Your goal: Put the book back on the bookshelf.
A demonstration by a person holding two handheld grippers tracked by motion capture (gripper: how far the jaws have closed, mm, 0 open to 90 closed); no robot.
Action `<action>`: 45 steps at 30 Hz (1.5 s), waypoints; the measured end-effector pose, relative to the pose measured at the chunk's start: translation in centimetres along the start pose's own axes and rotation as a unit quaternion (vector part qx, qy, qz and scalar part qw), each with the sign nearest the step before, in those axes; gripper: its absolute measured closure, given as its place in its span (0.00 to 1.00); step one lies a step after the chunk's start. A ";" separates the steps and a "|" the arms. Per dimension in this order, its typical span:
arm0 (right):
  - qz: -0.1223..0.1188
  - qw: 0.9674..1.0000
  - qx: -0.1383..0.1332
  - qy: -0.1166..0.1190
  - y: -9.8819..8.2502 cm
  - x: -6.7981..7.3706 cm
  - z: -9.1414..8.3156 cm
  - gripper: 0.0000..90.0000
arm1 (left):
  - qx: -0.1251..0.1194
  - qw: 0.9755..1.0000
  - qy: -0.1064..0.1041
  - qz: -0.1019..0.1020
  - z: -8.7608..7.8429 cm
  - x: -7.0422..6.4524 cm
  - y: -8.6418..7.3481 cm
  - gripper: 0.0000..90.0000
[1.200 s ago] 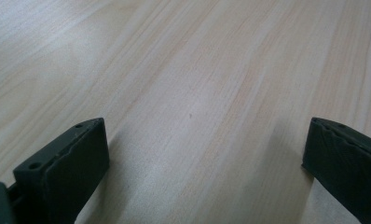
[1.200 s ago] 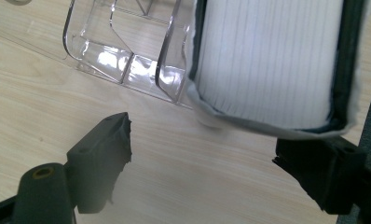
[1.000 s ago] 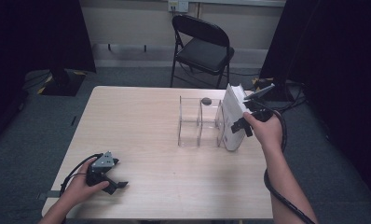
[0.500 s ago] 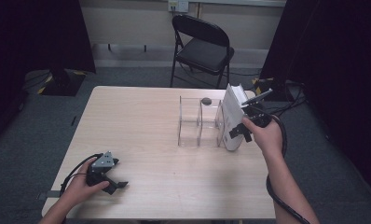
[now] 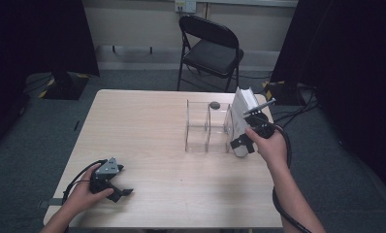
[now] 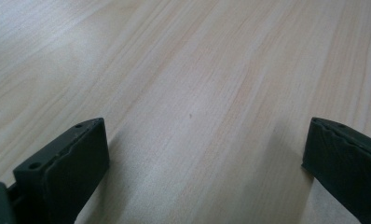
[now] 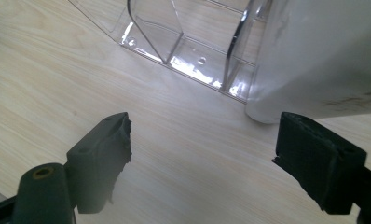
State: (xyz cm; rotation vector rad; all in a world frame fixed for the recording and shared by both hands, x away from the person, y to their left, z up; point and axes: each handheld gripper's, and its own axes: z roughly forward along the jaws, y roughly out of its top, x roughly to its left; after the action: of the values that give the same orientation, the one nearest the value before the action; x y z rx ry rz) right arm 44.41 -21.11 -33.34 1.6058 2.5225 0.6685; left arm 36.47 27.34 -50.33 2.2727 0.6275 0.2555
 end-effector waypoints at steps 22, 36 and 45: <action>-0.040 0.999 -0.002 0.029 -0.6 2.7 2.5 0.19 | 0.000 1.000 -0.001 -0.002 0.0 0.0 0.0 0.00; -0.066 0.996 -0.007 0.052 -1.1 4.5 4.5 0.19 | 0.001 1.000 -0.002 -0.002 0.0 0.0 0.0 0.00; -0.075 0.995 -0.001 0.066 -1.6 5.3 6.4 0.20 | 0.001 1.000 -0.002 -0.002 0.0 0.0 0.0 0.00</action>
State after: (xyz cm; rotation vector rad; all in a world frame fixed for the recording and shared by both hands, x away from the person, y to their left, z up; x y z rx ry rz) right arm 42.54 -14.97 -38.86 1.3970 2.7003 0.7822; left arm 36.45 27.33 -50.35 2.2723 0.6301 0.2491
